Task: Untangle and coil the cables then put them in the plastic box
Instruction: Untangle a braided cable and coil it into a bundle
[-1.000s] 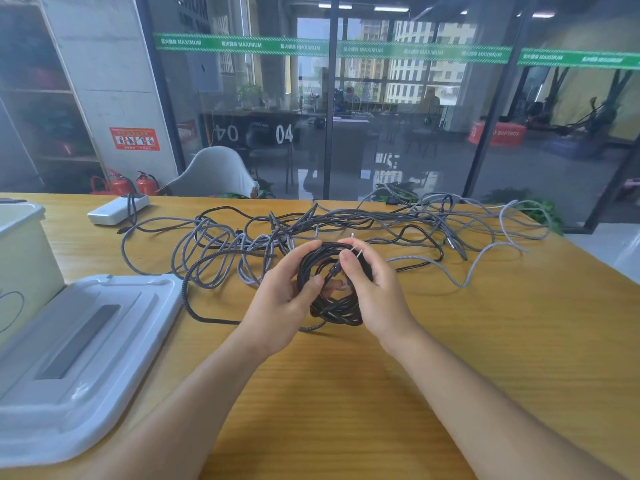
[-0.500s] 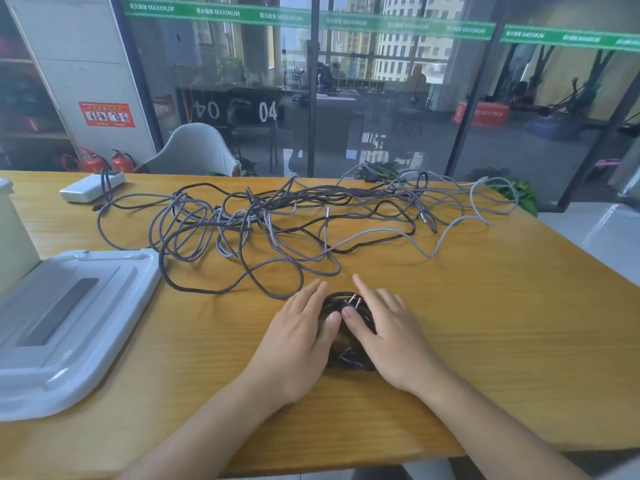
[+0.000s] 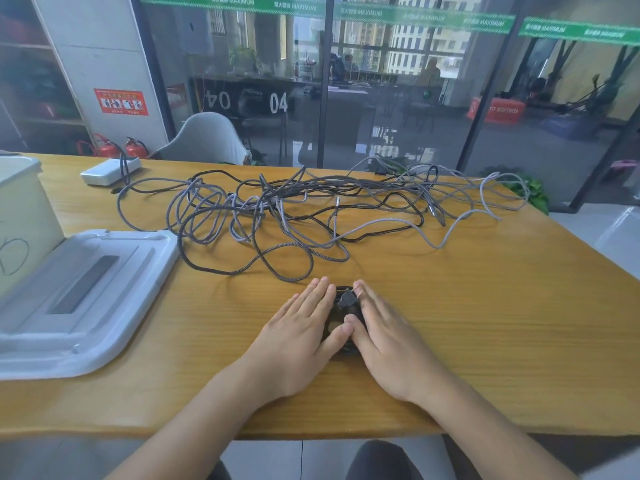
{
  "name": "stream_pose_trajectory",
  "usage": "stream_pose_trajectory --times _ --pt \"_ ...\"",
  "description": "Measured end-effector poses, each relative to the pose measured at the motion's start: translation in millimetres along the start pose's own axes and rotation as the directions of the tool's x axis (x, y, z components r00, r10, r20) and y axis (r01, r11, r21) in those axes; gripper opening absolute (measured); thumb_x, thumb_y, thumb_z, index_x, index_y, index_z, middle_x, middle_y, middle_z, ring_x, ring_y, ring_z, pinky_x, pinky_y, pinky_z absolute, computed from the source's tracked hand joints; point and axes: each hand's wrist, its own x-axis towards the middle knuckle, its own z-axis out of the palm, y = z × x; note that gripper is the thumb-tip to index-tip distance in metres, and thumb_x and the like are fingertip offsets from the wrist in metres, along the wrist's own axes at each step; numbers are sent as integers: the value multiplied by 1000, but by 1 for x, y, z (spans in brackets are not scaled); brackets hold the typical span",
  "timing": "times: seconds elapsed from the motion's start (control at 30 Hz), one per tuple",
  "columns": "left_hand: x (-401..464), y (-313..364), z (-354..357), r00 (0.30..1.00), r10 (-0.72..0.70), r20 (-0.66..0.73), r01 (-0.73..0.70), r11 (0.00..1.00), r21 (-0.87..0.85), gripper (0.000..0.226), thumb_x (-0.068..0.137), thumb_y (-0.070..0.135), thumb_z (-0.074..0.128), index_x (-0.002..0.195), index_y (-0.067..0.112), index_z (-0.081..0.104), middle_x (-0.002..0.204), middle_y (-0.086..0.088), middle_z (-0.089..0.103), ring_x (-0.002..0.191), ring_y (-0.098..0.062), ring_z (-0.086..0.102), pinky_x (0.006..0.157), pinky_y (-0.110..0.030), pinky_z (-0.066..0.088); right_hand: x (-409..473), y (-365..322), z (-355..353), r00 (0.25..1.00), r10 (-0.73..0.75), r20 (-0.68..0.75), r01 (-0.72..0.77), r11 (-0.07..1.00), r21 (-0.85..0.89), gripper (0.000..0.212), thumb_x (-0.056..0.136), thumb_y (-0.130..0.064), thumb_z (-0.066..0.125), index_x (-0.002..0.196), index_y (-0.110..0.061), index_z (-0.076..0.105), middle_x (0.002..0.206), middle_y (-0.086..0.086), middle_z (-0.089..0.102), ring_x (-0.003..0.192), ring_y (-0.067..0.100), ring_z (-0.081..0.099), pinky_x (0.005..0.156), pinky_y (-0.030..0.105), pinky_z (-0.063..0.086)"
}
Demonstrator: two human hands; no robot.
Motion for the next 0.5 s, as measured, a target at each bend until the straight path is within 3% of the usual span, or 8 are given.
stream_pose_trajectory --times 0.17,0.23,0.3,0.4,0.5 --pt "-26 -34 -18 997 -68 -22 68 998 4 87 92 73 8 167 30 1 171 19 -6 151 8 -16 112 -9 -17 -1 -14 0 995 -73 61 67 992 104 68 108 -54 33 167 -30 8 169 -24 -1 149 -18 -6 123 12 -1" --pt "-36 -50 -26 994 -108 -18 108 994 -18 79 99 68 18 167 31 4 172 19 -3 151 9 -13 115 -12 -12 0 -23 0 987 -121 103 116 992 58 67 109 -51 37 166 -31 6 160 -29 -1 137 -26 -14 110 -1 -9" --pt "-46 -65 -33 988 -145 -55 143 989 -32 71 106 59 26 167 29 7 172 18 2 150 9 -11 118 -15 -7 8 -38 4 978 -171 118 169 985 23 68 110 -50 38 166 -30 6 158 -29 6 137 -23 -11 103 -4 -13" --pt "-59 -82 -34 957 -198 -210 195 980 -32 61 110 47 29 166 25 18 172 13 14 156 2 1 122 -18 -3 24 -59 19 970 -224 90 226 974 -21 72 108 -53 41 167 -28 7 171 -18 14 153 -8 0 115 5 -5" --pt "-70 -91 -32 926 -215 -310 215 976 -35 79 99 64 19 163 21 29 170 6 27 158 -7 13 128 -26 6 40 -83 35 964 -260 63 261 965 -20 73 107 -54 42 167 -26 12 172 -11 20 159 5 9 126 25 14"
